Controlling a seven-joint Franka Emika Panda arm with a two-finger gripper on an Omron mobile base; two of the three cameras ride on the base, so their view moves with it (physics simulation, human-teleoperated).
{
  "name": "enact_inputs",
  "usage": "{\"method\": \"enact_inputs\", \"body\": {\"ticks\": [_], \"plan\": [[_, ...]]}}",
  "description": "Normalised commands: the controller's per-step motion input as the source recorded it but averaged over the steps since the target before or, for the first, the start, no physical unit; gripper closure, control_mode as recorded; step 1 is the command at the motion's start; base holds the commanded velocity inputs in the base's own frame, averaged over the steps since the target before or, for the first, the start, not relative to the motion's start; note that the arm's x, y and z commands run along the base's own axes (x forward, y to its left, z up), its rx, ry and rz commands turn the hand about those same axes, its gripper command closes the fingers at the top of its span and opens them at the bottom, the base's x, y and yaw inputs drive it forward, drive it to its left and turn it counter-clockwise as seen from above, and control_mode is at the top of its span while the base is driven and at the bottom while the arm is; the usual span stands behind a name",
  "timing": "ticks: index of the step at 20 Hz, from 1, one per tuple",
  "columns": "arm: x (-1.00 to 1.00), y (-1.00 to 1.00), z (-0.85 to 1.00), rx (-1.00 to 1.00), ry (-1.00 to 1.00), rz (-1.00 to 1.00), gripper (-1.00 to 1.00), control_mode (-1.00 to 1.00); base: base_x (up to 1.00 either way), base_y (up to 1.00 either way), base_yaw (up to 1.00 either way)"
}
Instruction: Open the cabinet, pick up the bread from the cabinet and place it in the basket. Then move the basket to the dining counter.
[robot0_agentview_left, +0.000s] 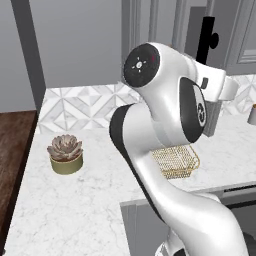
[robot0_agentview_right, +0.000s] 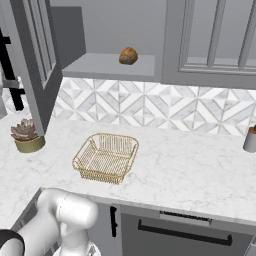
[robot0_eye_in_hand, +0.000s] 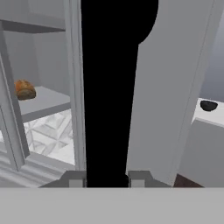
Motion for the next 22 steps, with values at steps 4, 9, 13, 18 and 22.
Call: {"method": "enact_inputs", "body": {"ticks": [4,9,13,18,22], "plan": [[-0.02,0.10,0.00,0.00,0.00,0.00,-1.00,-1.00,0.00,0.00,0.00],[-0.14,0.15,0.00,0.01,-0.02,-0.02,-1.00,-1.00,0.00,0.00,0.00],[-0.85,-0.38,-0.02,0.33,-0.16,0.05,-1.00,-1.00,0.00,0.00,0.00],[-0.89,-0.81,0.05,0.61,-0.18,0.40,-1.00,-1.00,0.00,0.00,0.00],[-0.51,-0.78,0.06,0.57,-0.07,0.37,-1.00,-1.00,0.00,0.00,0.00]]}}
